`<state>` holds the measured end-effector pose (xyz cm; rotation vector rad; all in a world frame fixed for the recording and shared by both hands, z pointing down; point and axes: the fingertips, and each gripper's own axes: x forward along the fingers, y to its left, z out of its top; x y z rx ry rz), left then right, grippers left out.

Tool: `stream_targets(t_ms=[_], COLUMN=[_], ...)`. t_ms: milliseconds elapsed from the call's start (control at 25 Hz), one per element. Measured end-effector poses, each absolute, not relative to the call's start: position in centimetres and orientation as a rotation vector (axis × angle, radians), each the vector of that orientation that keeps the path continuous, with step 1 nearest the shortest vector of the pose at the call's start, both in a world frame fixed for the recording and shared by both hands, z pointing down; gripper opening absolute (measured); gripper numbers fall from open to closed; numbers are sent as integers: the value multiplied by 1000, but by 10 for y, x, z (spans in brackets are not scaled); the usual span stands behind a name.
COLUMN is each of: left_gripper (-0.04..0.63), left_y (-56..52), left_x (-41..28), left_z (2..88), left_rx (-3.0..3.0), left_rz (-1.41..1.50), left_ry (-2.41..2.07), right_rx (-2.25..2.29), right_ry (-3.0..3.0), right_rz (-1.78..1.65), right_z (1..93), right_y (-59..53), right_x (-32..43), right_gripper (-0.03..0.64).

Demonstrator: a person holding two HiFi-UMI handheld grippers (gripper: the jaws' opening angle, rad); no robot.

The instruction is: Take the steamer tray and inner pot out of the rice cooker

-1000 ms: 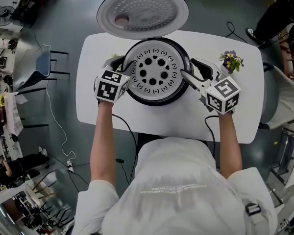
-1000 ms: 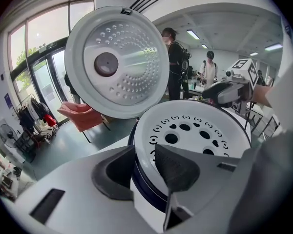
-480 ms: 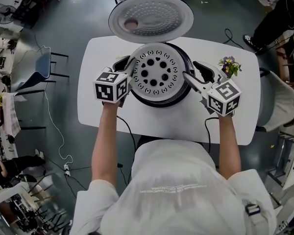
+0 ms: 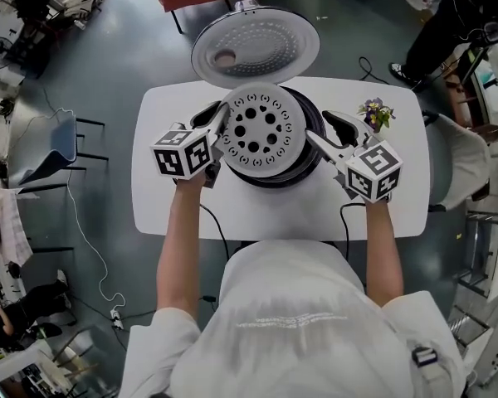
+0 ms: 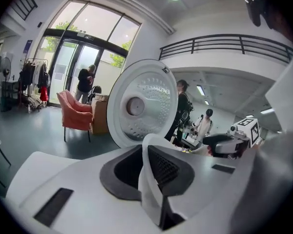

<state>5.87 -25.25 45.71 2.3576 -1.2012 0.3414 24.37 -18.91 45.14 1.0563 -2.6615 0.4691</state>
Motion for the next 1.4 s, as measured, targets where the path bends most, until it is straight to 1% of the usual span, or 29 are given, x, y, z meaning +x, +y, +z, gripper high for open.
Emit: stream_targets(t_ms=[240,360,480,760,920,1160,1400], left_gripper=[48,48,48,48,48,48,48], left_y=[-248,-243,-237,-227,-218,-207,-193], left_x=[50,34,-1,-112,-164,-215,-254], left_z=[440,432,426,425,433,452,476], left_rx=[2364,2355,2329,2222,2161,2090,2027], left_rz=[198,126,64,-22,-58,-73,-38], left_ry=[-1215,-1241,-1279,-1431,-1486,-1528,-1546], right_rx=[1067,1035,979,850,812,699,654], right_ry=[-2657,-2669,-2681,-2672,-2664,-2665,-2663], right_rz=[421,402,383,360,364,366,440], right_z=[443,440,435,424,420,430,449], right_y=[-182,-180,-178,-188,-196,-193,-191], right_x=[245,233,205,131,93,29,-18], right_gripper=[225,225,225,225,225,225,225])
